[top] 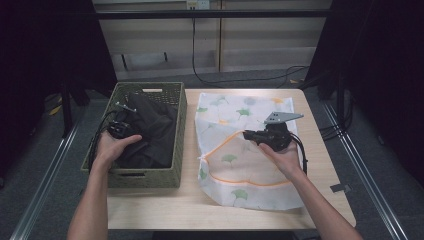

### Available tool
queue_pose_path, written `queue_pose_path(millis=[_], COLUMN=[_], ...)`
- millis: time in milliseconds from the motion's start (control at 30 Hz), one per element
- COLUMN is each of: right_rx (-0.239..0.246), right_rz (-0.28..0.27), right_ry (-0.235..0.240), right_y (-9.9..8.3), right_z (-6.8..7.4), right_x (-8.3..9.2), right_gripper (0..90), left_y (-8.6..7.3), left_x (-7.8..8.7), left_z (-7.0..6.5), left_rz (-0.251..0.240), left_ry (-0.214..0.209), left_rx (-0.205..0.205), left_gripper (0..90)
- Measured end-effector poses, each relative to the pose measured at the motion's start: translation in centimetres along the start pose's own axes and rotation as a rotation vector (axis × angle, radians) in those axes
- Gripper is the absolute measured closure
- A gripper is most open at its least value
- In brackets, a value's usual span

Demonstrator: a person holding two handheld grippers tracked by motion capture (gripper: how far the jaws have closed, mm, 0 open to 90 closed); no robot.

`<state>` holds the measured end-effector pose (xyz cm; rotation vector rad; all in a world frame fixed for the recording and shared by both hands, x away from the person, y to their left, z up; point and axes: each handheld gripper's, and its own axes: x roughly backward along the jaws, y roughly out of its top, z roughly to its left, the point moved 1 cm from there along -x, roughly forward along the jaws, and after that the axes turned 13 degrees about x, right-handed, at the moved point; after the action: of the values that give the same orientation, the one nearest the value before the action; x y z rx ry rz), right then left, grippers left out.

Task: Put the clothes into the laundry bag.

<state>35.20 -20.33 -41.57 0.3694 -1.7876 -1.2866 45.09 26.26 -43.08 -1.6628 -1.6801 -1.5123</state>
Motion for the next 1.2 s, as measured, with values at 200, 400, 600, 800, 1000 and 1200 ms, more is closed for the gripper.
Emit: queue_pose_path(millis=[200,400,600,800,1000,1200], right_rx=[-0.001,-0.002,-0.005,-0.008,-0.008,-0.009], right_rz=[0.002,0.005,0.000,-0.001,-0.002,-0.003], right_ry=[-0.002,0.006,0.002,0.000,-0.001,-0.001], right_y=[0.0,0.0,0.0,0.0,0.0,0.1], right_z=[0.1,0.1,0.1,0.1,0.0,0.0], right_x=[0.0,-0.2,-0.1,-0.1,-0.1,-0.1], right_gripper=[90.0,90.0,90.0,90.0,90.0,90.0], left_y=[-0.5,-0.8,-1.3,-1.8,-1.7,-1.6], left_x=[1.9,3.7,6.1,7.9,10.1,12.2], left_z=[0.3,0.3,0.5,0.7,0.4,-0.4], left_rz=[-0.167,-0.263,-0.389,-0.486,-0.568,-0.659], left_ry=[-0.020,-0.036,-0.060,-0.076,-0.060,-0.067], left_rx=[0.055,0.067,0.099,0.103,0.089,0.080], left_gripper=[64.4,64.7,65.0,64.8,65.0,65.1])
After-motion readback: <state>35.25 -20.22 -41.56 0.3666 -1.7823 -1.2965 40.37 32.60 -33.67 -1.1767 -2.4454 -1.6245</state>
